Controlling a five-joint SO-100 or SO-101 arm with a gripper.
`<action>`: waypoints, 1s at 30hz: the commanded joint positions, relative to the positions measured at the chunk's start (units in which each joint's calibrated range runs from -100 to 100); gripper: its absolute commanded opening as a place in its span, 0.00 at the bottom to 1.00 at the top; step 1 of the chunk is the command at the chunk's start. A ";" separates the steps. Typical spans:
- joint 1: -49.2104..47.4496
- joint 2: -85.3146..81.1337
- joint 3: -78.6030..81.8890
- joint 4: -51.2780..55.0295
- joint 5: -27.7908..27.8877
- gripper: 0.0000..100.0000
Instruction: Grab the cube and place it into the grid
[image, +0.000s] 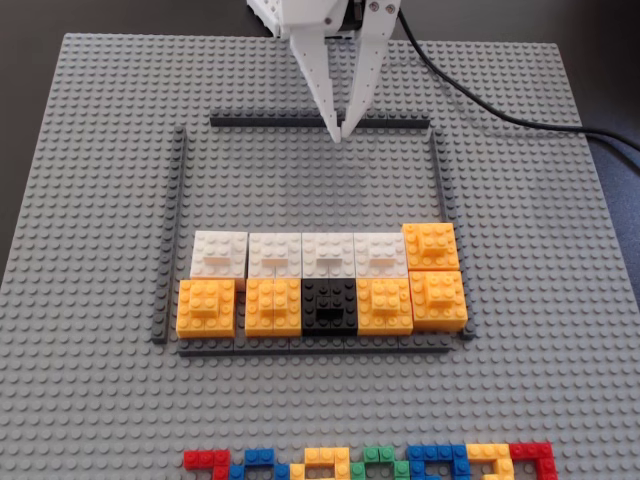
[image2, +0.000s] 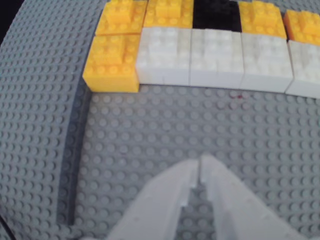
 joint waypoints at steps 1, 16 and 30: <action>-0.63 -2.12 0.70 0.46 -0.34 0.00; -0.71 -2.12 0.70 6.03 -0.49 0.00; -0.85 -2.12 0.70 6.81 -0.73 0.00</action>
